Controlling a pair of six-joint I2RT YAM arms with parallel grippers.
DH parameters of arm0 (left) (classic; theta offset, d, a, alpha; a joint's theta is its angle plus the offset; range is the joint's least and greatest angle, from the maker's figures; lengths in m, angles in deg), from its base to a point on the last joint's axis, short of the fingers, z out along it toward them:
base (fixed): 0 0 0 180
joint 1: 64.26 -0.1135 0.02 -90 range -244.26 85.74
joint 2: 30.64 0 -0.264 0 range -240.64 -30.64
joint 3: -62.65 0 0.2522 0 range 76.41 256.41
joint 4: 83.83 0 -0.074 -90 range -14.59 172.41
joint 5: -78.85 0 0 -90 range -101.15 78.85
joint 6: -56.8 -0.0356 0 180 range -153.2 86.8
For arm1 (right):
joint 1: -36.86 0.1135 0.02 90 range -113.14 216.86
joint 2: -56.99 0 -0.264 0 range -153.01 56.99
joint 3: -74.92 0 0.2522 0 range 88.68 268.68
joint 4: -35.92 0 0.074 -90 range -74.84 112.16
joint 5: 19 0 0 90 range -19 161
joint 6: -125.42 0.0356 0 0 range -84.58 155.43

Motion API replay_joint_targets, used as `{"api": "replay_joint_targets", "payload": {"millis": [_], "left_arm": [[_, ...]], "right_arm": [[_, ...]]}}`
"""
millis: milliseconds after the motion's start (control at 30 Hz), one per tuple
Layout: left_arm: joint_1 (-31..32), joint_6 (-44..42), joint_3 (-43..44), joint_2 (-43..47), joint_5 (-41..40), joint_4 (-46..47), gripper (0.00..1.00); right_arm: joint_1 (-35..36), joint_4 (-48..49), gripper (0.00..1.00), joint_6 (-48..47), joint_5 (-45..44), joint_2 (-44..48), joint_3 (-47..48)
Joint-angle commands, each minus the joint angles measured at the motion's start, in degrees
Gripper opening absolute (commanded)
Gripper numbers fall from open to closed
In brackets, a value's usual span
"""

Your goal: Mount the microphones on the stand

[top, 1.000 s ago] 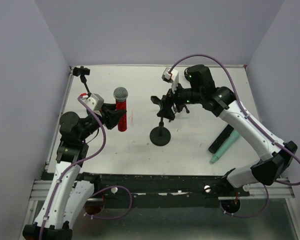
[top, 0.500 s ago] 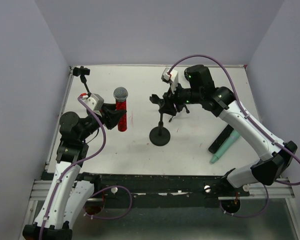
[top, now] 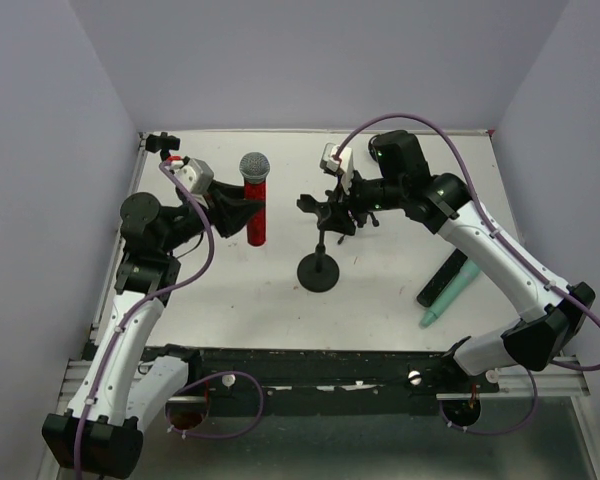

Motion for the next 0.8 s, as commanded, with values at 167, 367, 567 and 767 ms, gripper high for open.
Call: {"api": "replay_joint_targets", "payload": {"millis": [167,367,567,767], "left_arm": [[1.34,-0.30,6.05,-4.72,2.64,3.65,0.00],[1.69,-0.13,5.34,-4.37,1.85,3.47,0.00],[2.04,-0.13,5.52,-4.19,1.50,3.30,0.00],[2.22,-0.22,5.34,-4.11,1.06,3.30,0.00]], "right_arm": [[0.28,-3.21,0.70,-2.35,2.14,0.71,0.66],[0.28,-2.07,0.82,0.20,1.17,1.95,0.74],[0.28,-0.93,0.87,1.87,2.22,1.16,0.92],[0.19,-0.31,0.87,3.37,3.89,-0.25,1.53]]}}
